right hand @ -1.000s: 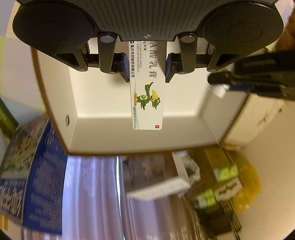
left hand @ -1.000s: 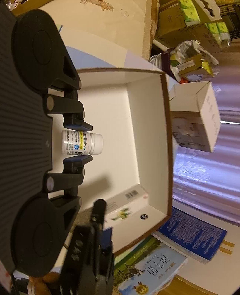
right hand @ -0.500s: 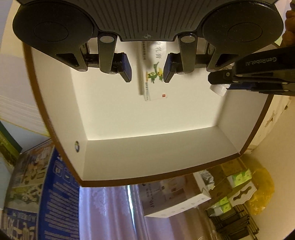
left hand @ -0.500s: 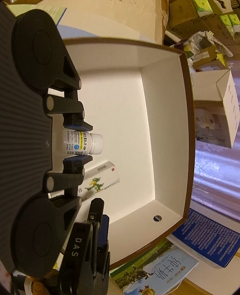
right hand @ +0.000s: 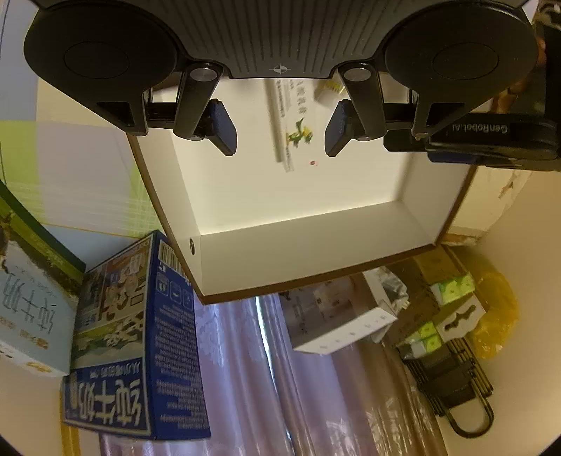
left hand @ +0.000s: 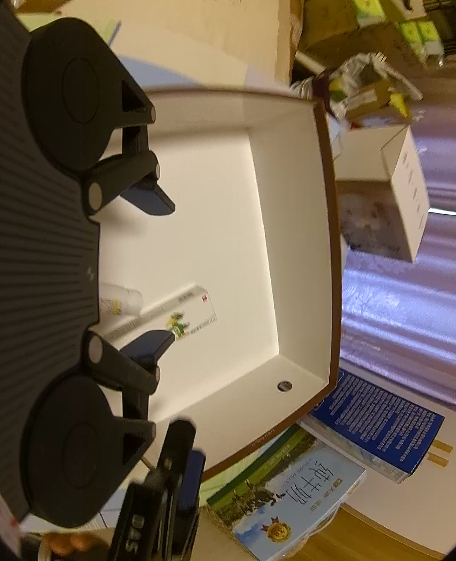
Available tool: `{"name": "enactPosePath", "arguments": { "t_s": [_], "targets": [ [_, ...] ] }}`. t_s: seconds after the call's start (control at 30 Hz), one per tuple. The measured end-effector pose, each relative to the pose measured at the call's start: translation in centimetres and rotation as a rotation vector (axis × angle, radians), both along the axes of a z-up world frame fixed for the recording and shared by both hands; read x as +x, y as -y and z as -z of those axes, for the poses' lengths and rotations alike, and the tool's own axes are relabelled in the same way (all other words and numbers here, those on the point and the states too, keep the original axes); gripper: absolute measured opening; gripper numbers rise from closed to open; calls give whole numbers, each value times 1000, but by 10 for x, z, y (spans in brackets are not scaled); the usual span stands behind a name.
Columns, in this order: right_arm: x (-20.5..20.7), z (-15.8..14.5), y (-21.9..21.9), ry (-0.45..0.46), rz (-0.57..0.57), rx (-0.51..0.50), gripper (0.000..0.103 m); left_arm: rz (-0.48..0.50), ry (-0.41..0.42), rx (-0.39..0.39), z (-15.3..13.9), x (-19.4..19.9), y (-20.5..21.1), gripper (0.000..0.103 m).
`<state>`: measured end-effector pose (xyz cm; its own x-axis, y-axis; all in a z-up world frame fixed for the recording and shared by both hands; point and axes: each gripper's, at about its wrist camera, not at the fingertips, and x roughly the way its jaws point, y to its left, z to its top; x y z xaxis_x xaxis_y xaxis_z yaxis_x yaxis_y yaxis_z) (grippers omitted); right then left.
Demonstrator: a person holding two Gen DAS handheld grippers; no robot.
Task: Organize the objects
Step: 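Lift both open tools out of the brown box back over the table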
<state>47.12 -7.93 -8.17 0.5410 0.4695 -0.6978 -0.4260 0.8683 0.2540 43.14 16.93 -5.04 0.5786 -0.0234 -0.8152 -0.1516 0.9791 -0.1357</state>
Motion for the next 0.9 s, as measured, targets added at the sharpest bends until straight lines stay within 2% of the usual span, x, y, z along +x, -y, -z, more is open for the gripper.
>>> {"name": "enactPosePath", "arguments": {
  "t_s": [0.1, 0.23, 0.63, 0.9],
  "targets": [
    [-19, -9, 4, 11, 1, 15, 54, -16, 6, 37, -10, -16, -2, 77],
    [-48, -18, 10, 8, 16, 22, 54, -19, 15, 18, -19, -39, -5, 81],
    [-114, -39, 29, 18, 71, 43, 54, -19, -14, 20, -24, -103, 10, 81],
    [-145, -44, 45, 25, 51, 24, 54, -57, -27, 35, -27, -143, 24, 81]
  ]
}}
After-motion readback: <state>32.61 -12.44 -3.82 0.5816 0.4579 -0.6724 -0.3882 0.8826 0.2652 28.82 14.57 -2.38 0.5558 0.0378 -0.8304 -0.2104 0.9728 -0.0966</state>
